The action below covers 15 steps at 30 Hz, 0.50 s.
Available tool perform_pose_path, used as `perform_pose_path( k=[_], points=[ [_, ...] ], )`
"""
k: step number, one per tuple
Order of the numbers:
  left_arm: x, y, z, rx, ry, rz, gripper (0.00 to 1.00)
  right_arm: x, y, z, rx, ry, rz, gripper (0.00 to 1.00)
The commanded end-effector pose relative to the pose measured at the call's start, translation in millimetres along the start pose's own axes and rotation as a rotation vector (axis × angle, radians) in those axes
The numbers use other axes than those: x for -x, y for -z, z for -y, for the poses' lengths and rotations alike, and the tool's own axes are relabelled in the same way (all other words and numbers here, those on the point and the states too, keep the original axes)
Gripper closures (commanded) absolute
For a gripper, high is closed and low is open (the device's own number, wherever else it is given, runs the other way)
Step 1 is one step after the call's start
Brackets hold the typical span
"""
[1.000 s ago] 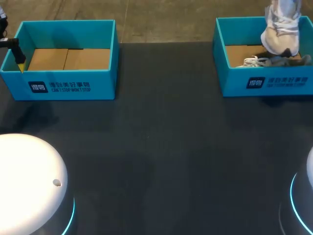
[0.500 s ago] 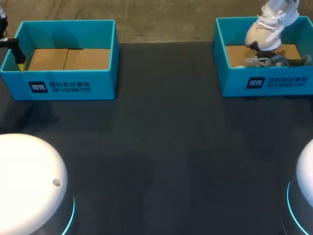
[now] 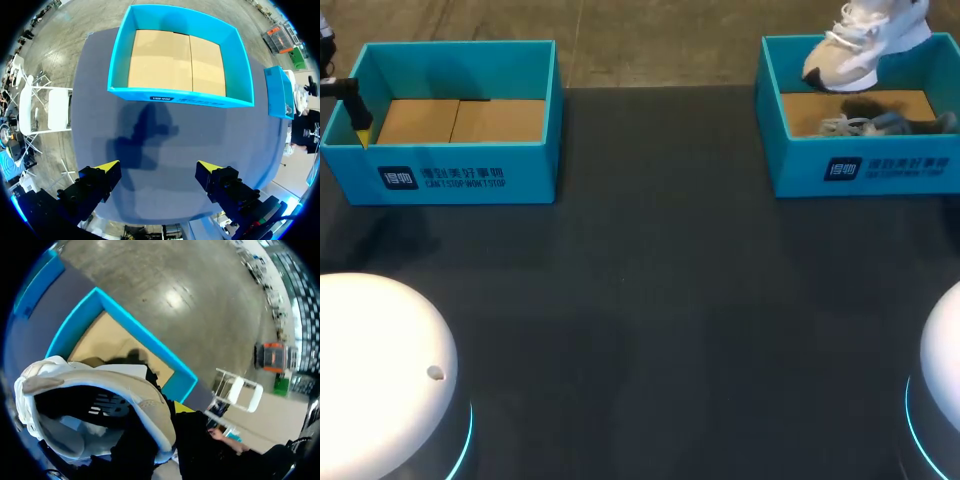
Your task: Take the shoe out of the shoebox, open the shoe tongue, remove and reinsert the insole, then place the shoe into the shoebox
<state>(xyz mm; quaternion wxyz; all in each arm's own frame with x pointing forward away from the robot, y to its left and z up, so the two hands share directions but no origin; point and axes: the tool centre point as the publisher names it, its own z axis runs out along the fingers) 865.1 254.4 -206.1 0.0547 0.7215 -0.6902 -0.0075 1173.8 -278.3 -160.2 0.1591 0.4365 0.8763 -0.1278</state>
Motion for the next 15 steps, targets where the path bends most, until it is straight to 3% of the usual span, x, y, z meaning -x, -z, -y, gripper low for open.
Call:
perform_pose_path(
  k=[1, 5, 9, 15],
  points=[
    [-0.3, 0, -1, -0.001, 0.001, 0.003, 0.0, 4.2, -4, 17.7, -0.026, -0.212, -0.032, 1.0],
    [-0.3, 0, -1, -0.001, 0.001, 0.003, 0.0, 3.0, -5, 29.6, -0.052, -0.349, -0.035, 1.0],
    [-0.3, 0, -1, -0.001, 0.001, 0.003, 0.0, -3.7, -6, 34.8, -0.137, -0.534, -0.015, 1.0],
    [-0.3, 0, -1, -0.001, 0.001, 0.003, 0.0, -3.7, -6, 34.8, -0.137, -0.534, -0.015, 1.0]
  ],
)
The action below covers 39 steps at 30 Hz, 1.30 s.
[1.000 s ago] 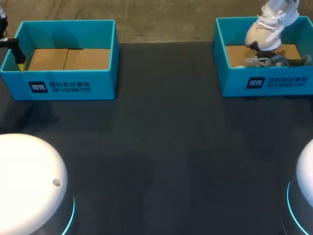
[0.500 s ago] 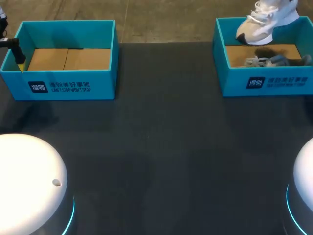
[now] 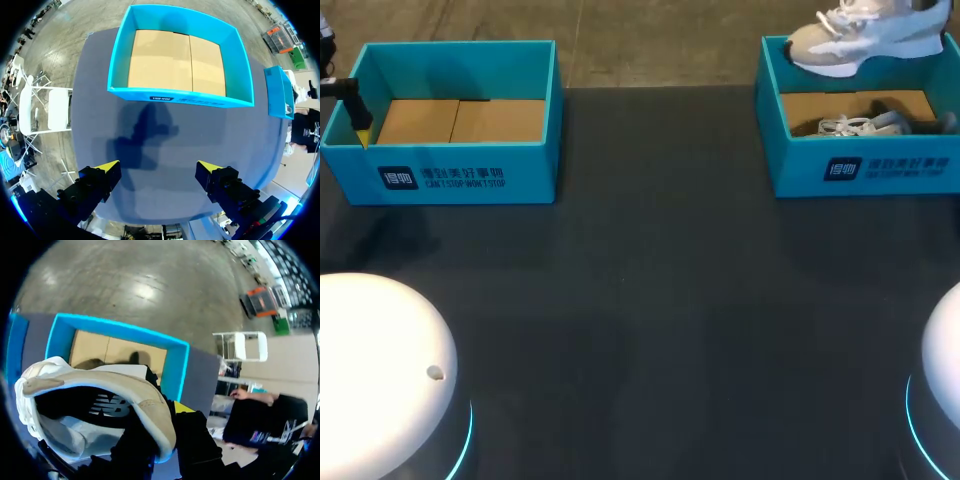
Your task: Take the shoe out of the shoebox, open the shoe tongue, remove and reinsert the insole, then place the shoe into the shoebox
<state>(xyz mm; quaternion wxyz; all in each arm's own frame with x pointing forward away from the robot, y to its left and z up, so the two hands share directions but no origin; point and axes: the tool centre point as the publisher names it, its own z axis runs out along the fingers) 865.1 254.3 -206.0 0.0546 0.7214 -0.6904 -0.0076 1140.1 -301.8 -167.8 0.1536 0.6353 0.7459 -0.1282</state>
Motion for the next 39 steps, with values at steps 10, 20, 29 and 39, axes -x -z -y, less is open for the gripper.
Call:
perform_pose_path(
  k=[10, 20, 29, 39],
  points=[
    [-0.2, 0, -1, -0.001, 0.001, 0.003, 0.0, -1.2, 5, -5.1, -0.032, -0.07, 0.008, 1.0],
    [-0.2, 0, -1, -0.001, 0.001, 0.003, 0.0, -3.9, -15, 13.5, -0.045, -0.137, -0.001, 1.0],
    [-0.2, 0, -1, -0.001, 0.001, 0.003, 0.0, -20.3, -21, 27.2, -0.056, -0.132, -0.008, 1.0],
    [-0.2, 0, -1, -0.001, 0.001, 0.003, 0.0, -44.9, -41, 26.3, -0.069, -0.129, -0.036, 1.0]
  ],
)
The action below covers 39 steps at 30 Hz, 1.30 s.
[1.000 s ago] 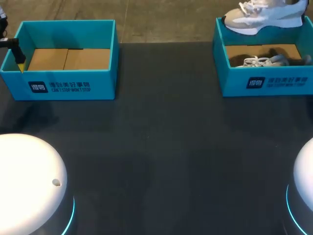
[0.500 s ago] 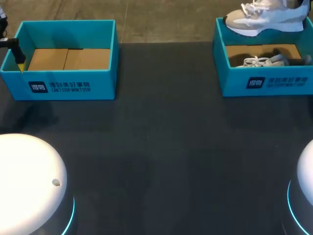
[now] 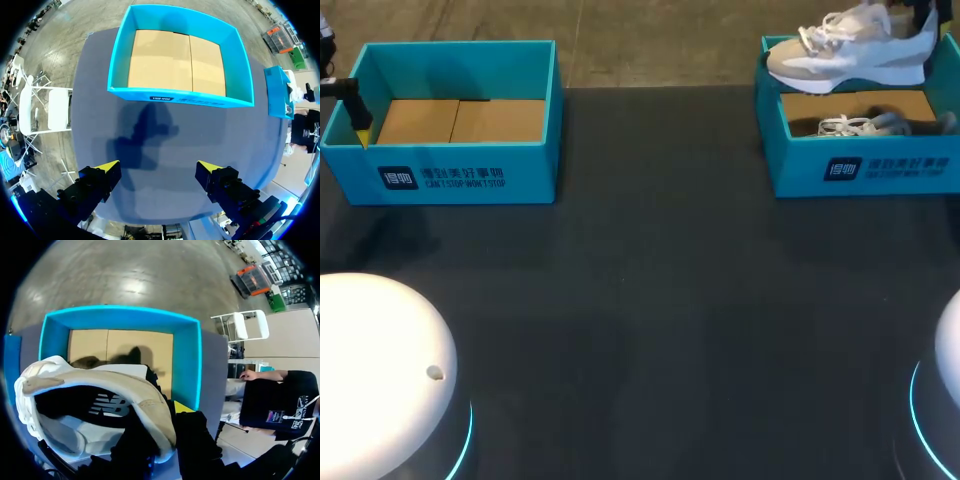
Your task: Take the shoe out of the shoebox, open the shoe tongue, remove and reinsert the insole, then place the shoe into the shoebox
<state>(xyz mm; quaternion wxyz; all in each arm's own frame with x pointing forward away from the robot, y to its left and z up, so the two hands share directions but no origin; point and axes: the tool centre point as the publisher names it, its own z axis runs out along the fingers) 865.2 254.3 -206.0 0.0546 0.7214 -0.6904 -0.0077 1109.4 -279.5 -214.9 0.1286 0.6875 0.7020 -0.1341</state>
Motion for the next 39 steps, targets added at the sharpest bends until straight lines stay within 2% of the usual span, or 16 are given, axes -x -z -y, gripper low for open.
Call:
perform_pose_path(
  k=[1, 10, 26, 39],
  points=[
    [-0.2, 0, -1, -0.001, 0.001, 0.003, 0.0, -1.8, -8, -1.0, 0.0, -0.001, -0.015, 1.0],
    [-0.2, 0, -1, -0.001, 0.001, 0.003, 0.0, 6.2, -2, -5.7, 0.006, -0.007, -0.003, 1.0],
    [-0.2, 0, -1, -0.001, 0.001, 0.003, 0.0, 38.3, -21, -10.5, -0.008, -0.034, 0.018, 1.0],
    [-0.2, 0, -1, -0.001, 0.001, 0.003, 0.0, 38.3, -21, -10.5, -0.008, -0.034, 0.018, 1.0]
  ],
)
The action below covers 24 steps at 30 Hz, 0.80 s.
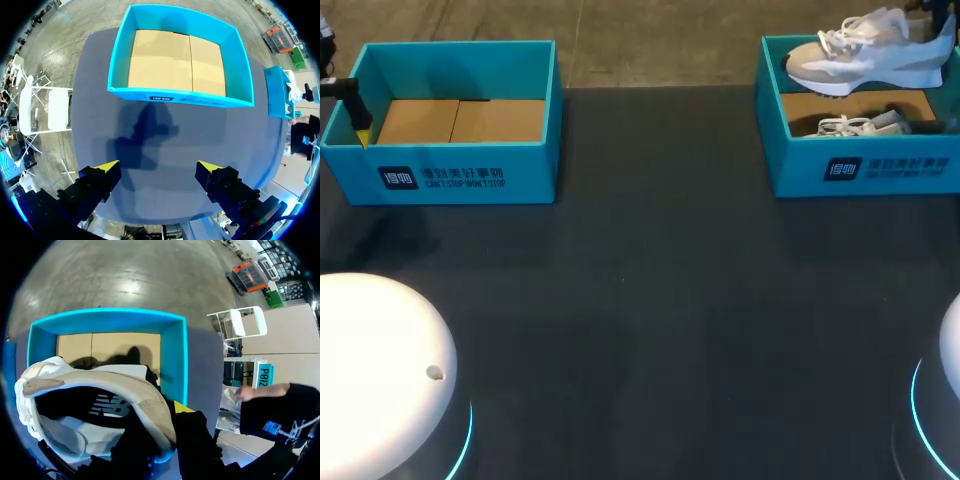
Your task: Take the shoe out of the shoebox, open the shoe tongue, remove and reinsert the insole, then place the shoe into the shoebox
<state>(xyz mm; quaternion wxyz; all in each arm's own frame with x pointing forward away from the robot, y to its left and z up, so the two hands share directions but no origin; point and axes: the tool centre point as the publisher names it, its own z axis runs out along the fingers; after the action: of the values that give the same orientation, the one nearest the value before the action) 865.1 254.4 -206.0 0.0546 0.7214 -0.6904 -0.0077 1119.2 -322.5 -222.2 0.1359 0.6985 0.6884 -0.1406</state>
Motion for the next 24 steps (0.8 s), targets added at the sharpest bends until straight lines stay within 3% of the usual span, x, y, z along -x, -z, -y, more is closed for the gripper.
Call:
perform_pose_path(
  k=[1, 15, 24],
  points=[
    [-0.2, 0, -1, -0.001, 0.001, 0.003, 0.0, 1.0, 0, -0.7, -0.005, -0.006, 0.002, 1.0],
    [-0.2, 0, -1, -0.001, 0.001, 0.003, 0.0, 7.6, -21, 0.4, -0.025, -0.019, 0.012, 1.0],
    [-0.2, 0, -1, -0.001, 0.001, 0.003, 0.0, -1.4, -29, 5.1, -0.026, -0.038, 0.015, 1.0]
  ],
)
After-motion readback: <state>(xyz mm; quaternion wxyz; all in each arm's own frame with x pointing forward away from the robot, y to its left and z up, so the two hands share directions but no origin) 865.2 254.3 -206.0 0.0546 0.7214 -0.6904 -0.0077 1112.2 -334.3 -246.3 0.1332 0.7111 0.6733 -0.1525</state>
